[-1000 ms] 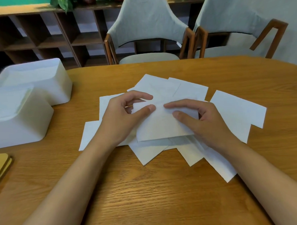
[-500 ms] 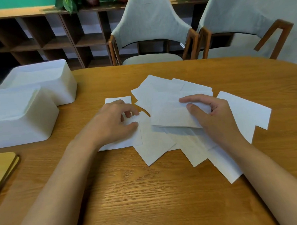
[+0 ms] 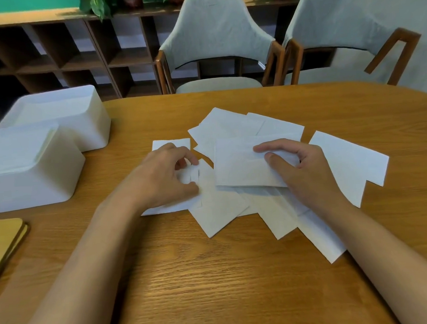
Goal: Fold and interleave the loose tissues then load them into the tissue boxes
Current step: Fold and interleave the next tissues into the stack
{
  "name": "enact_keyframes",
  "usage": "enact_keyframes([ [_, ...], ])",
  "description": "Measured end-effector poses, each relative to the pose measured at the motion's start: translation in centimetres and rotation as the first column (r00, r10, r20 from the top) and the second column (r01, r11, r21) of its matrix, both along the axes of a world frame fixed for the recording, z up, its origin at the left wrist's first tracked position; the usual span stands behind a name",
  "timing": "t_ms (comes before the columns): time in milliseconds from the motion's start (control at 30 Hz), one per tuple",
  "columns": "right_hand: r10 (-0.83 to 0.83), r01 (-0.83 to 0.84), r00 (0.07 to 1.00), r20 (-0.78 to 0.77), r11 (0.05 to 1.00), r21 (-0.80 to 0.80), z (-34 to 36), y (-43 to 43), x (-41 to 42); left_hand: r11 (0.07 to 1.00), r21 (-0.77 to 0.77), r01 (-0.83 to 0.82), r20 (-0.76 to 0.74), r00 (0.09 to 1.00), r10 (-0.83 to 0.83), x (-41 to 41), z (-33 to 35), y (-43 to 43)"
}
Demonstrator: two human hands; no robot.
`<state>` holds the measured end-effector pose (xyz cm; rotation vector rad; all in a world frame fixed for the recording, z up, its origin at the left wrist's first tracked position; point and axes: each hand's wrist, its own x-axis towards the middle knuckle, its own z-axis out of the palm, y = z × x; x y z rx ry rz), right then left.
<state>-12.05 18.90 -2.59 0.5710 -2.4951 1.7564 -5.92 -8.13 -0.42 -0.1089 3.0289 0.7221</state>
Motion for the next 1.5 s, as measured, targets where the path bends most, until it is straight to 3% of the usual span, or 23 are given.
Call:
enact_keyframes([
  [133, 0.016, -0.016, 1.000, 0.012, 1.000, 0.008, -0.1, -0.1, 0.1, 0.998, 0.057, -0.022, -0.060, 0.998, 0.025, 0.6, -0.2, 0.4],
  [300, 0.038, -0.038, 0.999, -0.011, 0.999, -0.008, -0.1, -0.4, 0.6, 0.988, 0.136, -0.071, -0.260, 0.960, 0.105, 2.0, -1.5, 0.1],
  [500, 0.052, -0.052, 0.999, -0.007, 0.999, 0.013, -0.2, -0.3, 0.7, 0.991, 0.109, -0.076, -0.589, 0.799, 0.125, 2.6, -2.8, 0.7],
  [667, 0.003, -0.002, 1.000, 0.008, 1.000, -0.007, -0.3, -0.5, 0.9, 0.962, 0.265, -0.057, -0.693, 0.683, 0.232, 3.3, -1.6, 2.7],
  [900, -0.062, 0.060, 0.998, 0.026, 0.997, 0.045, -0.8, -0.5, 0.3, 0.795, 0.606, 0.007, -0.599, 0.662, 0.451, 3.1, -1.3, 3.9],
  [1000, -0.019, 0.018, 0.998, 0.055, 1.000, 0.019, -0.8, -0.6, 0.4, 0.618, 0.785, 0.039, -0.429, 0.754, 0.498, 3.0, -1.2, 3.5],
  [1133, 0.052, -0.053, 0.998, 0.041, 0.998, 0.027, 0.3, -1.0, 1.1, 0.357, 0.932, 0.061, -0.211, 0.892, 0.400, 2.9, -1.2, 3.8],
  [1267, 0.157, -0.147, 0.981, 0.110, 0.984, -0.097, 0.8, -1.7, 2.1, 0.357, 0.933, 0.038, -0.183, 0.907, 0.380, 2.8, -1.5, 4.3],
  [1400, 0.005, 0.014, 0.995, 0.103, 0.983, -0.181, 0.7, -2.1, 2.4, 0.451, 0.892, 0.030, -0.192, 0.929, 0.317, 3.2, -1.2, 5.0],
  [1500, 0.038, -0.020, 0.994, 0.102, 0.985, -0.173, 0.9, -1.8, 2.3, 0.451, 0.893, -0.001, -0.153, 0.940, 0.306, 3.4, -0.9, 5.1],
])
